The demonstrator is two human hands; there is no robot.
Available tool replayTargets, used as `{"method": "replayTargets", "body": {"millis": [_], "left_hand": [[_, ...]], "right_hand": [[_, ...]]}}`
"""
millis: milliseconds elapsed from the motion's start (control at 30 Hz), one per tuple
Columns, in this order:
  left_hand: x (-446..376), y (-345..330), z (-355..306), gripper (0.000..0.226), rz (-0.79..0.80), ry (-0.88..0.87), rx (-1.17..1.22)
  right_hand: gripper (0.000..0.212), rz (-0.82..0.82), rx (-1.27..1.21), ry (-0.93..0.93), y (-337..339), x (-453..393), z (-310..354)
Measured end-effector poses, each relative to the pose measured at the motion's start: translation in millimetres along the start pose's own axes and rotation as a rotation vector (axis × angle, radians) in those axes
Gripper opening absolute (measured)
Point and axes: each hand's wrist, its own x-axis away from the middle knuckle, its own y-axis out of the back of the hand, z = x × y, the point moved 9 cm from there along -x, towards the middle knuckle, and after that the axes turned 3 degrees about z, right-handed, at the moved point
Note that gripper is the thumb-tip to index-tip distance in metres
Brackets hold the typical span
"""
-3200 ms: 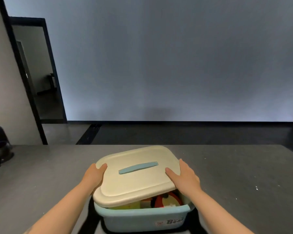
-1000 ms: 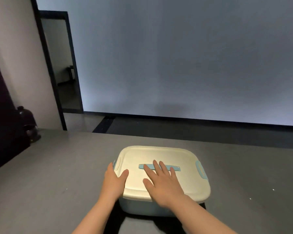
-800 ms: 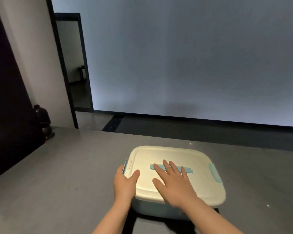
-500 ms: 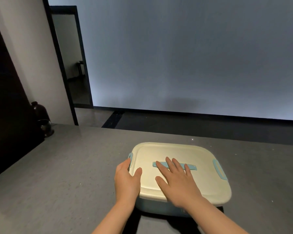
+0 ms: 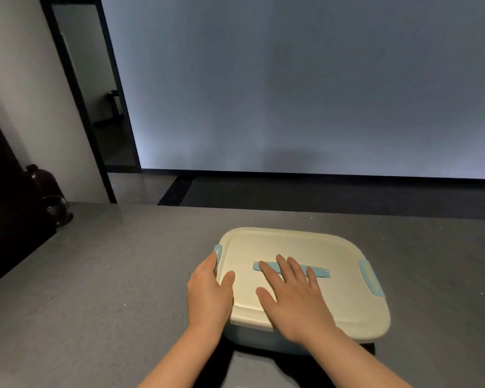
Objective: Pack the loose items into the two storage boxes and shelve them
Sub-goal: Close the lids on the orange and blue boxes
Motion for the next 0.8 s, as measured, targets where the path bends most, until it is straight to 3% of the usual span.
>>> {"method": "replayTargets", "body": {"millis": [300,467,633,733,800], "left_hand": [[0.4,-4.7,3.5,0.052,0.022,0.019,0.087],[-2.5,-9.1,5.1,0.037,0.044,-0.026,0.113],[-7.9,-12.3,-9.6,0.029,0.104,-0.13,-0.03],[17.0,-24.0,-33.4,0.033,0.083,-0.297,-0.322],[50.7,-51.5,-57.9,0.036,0.167,-0.416,-0.437]], "right_hand": [[0.054,-0.027,-0.017,-0.046,2.2,0.9,3.3],[0.054,-0.083,-0.039,-0.048,11.4,4.7,5.9],[0.054,-0.159,-0.063,-0.109,22.2,20.3,-5.5],[0.051,-0.208,-0.027,-0.167,23.0,51.2,-31.6],[0.048,-0.235,-0.05,-0.215,24.3,78.9,-59.4]]}}
